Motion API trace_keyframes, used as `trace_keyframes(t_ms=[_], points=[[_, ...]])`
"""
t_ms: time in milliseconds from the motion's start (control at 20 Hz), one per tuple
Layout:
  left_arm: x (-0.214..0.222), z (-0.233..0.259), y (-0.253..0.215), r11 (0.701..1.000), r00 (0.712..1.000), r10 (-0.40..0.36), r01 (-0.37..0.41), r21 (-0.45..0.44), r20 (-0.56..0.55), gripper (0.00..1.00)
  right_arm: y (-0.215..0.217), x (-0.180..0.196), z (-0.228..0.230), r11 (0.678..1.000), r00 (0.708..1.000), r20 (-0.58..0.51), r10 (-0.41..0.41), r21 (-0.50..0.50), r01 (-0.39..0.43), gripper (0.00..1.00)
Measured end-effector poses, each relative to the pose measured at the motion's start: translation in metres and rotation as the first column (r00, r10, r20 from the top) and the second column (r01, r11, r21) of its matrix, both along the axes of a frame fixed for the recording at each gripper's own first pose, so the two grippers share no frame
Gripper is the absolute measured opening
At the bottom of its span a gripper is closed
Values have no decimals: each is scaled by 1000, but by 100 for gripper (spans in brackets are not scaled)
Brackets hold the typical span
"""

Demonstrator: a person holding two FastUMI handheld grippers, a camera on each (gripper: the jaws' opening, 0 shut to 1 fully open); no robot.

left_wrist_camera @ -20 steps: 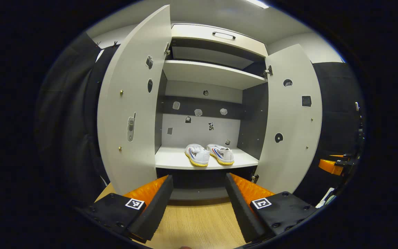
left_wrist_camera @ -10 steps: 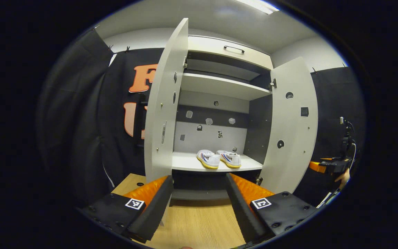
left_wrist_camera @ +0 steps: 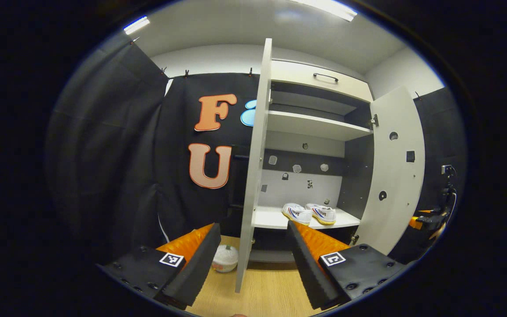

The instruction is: Grab one shoe with the right hand and put it into the shoe cabinet, grab the other shoe with the left hand and put it into the shoe cabinet; then close the right door with the right hand and the left door with the left hand.

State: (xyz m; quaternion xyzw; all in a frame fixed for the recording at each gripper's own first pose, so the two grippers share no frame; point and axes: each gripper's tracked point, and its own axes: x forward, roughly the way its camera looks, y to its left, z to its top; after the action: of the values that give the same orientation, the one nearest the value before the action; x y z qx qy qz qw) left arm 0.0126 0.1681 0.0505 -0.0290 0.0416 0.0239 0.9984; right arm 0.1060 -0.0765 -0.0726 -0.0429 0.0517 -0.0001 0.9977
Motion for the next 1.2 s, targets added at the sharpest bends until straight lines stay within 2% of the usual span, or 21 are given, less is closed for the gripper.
trace_keyframes(t_ms=[50, 150, 300, 350, 400, 500, 600, 800, 850, 900, 950, 1000, 1200], points=[[1, 0, 5, 1000, 1000, 7, -7, -4, 3, 99, 8, 1, 0, 1000, 1000, -2, 17, 13, -17, 71], [4, 0, 13, 1000, 1000, 19, -19, -5, 2, 97, 23, 0, -1, 998, 999, 0, 39, 49, -39, 60], [9, 2, 23, 1000, 1000, 31, -31, 3, 3, 97, 52, 0, -4, 990, 996, 1, 88, 106, -88, 60], [10, 2, 24, 999, 999, 32, -32, 4, 6, 94, 65, 1, -5, 987, 994, -1, 111, 114, -110, 60], [11, 2, 24, 999, 999, 34, -34, 2, 8, 97, 78, 2, -5, 984, 991, 1, 134, 115, -134, 60], [11, 0, 31, 999, 999, 42, -42, -3, 7, 97, 95, 8, -5, 979, 987, 8, 162, 122, -162, 60], [11, -1, 37, 999, 999, 48, -48, -5, 1, 97, 111, 15, -7, 972, 983, 8, 181, 152, -180, 64], [12, -6, 47, 999, 999, 54, -54, 5, -8, 97, 131, 36, -5, 970, 986, 25, 167, 173, -169, 77], [13, -8, 50, 998, 998, 59, -59, 7, -13, 97, 138, 40, -6, 969, 985, 26, 169, 179, -171, 87], [14, -11, 53, 998, 998, 65, -65, 7, -19, 97, 146, 44, -6, 967, 984, 28, 176, 182, -178, 82], [14, -13, 56, 998, 997, 68, -68, 2, -25, 97, 156, 49, -7, 965, 982, 29, 186, 182, -188, 85], [14, -16, 58, 997, 997, 71, -71, -5, -32, 97, 168, 55, -8, 963, 980, 27, 198, 179, -199, 94], [9, -25, 69, 996, 995, 90, -91, -21, -49, 97, 199, 82, -14, 975, 983, 32, 181, 125, -184, 93]])
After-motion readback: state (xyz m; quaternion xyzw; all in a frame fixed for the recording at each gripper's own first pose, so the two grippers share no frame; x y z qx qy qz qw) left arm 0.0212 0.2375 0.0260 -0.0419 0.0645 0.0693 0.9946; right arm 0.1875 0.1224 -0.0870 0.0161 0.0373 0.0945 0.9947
